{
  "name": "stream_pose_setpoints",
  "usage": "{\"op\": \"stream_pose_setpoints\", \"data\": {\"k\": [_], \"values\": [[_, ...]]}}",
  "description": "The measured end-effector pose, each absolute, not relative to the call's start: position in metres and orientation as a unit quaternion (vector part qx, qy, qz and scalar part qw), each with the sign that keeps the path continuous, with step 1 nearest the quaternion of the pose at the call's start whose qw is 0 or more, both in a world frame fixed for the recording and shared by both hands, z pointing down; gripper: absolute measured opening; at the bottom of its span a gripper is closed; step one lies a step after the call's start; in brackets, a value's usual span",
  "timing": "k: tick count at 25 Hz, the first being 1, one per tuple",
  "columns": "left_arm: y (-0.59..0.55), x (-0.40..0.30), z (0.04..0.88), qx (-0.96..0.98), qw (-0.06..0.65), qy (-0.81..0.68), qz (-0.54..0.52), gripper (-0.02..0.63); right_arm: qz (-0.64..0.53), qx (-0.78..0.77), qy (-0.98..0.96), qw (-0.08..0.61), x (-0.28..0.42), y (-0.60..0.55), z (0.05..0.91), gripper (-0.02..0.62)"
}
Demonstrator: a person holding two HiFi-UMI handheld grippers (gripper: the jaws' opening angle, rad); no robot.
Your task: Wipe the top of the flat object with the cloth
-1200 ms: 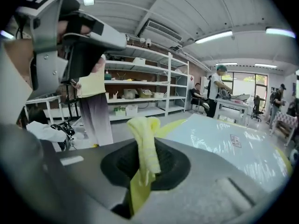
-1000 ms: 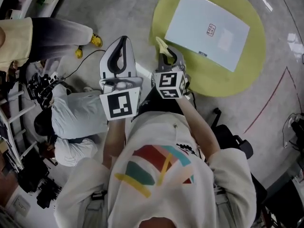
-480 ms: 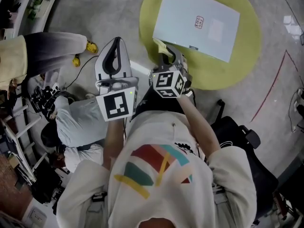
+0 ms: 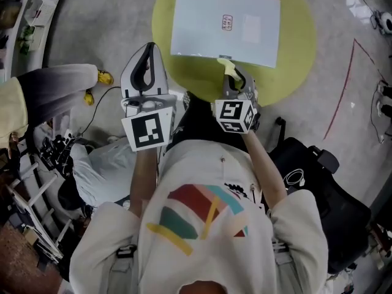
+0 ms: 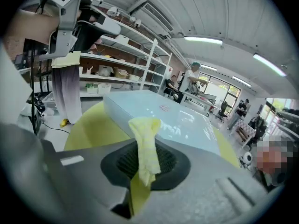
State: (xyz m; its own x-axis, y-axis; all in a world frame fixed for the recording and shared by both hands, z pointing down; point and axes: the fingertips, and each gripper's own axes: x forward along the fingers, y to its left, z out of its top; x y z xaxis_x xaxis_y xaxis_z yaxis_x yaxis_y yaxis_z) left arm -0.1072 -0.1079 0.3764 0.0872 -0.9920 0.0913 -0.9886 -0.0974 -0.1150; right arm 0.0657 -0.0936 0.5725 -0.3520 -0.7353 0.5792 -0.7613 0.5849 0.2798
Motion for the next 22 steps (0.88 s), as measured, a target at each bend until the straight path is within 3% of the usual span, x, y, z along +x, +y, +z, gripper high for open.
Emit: {"op": "stream_pose_setpoints", "data": {"k": [11, 22], "values": [[-0.125, -0.055, 0.375, -0.78, 0.019, 0.622, -0.066, 0.015, 0.044, 0.571, -0.738, 0.357, 0.189, -0.096, 0.574, 0.028], [-0.133, -0.039, 0.371, -0.791, 0.033, 0.607, -0.067, 0.015, 0.064, 0.607, -0.716, 0.339, 0.22, -0.096, 0.574, 0.028]]}}
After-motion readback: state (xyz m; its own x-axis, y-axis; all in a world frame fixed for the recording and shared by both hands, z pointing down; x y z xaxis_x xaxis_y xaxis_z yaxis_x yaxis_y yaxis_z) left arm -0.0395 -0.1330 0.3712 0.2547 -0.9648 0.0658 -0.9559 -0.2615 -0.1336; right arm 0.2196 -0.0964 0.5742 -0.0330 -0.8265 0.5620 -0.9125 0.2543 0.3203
